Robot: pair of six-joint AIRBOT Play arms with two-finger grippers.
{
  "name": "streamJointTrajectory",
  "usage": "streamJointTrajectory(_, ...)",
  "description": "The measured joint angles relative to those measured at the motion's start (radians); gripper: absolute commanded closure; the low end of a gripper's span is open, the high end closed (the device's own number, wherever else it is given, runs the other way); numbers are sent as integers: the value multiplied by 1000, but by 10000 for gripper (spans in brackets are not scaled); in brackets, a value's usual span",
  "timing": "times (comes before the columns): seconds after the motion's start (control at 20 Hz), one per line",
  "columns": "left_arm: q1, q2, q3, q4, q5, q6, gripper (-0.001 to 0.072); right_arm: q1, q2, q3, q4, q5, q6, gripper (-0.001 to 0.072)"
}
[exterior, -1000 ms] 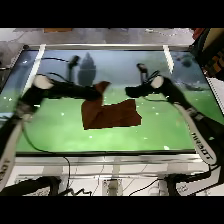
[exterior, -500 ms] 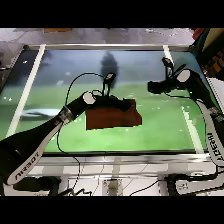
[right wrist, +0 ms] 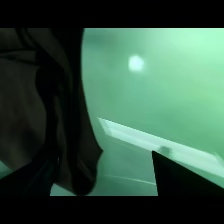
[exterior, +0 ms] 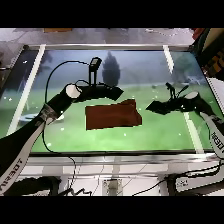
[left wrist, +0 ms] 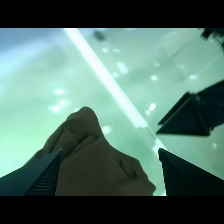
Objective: Fold the clothes and pants, and hang the long-sleeved shirts on hangers.
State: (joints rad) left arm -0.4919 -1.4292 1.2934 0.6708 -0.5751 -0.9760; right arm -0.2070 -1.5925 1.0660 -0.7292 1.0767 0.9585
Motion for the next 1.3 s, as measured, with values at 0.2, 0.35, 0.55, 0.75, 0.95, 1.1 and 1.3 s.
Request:
streamJointTrajectory(0.2, 8, 15, 0, 2, -1, 15, 16, 55, -36, -96, 150, -77, -3, 64)
streamJointTrajectory(0.35, 10, 19, 0, 2, -1, 19, 16, 121, -79, -95, 245, -90, 6, 64)
streamJointTrajectory(0.55, 11, 21, 0, 2, -1, 23, 16, 227, -118, -40, 271, -96, 12, 122)
streamJointTrajectory(0.75, 12, 21, 0, 13, -1, 26, 16, 343, -129, 25, 241, -124, 14, 583)
streamJointTrajectory(0.95, 18, 25, 0, 106, -2, 26, 18, 412, -130, 101, 195, -175, 14, 700)
streamJointTrajectory(1.1, 38, 62, 0, 230, -11, 26, 33, 390, -109, 171, 172, -185, 34, 700)
streamJointTrajectory(1.3, 105, 174, 0, 402, -46, 25, 599, 251, -22, 238, 83, -194, 122, 700)
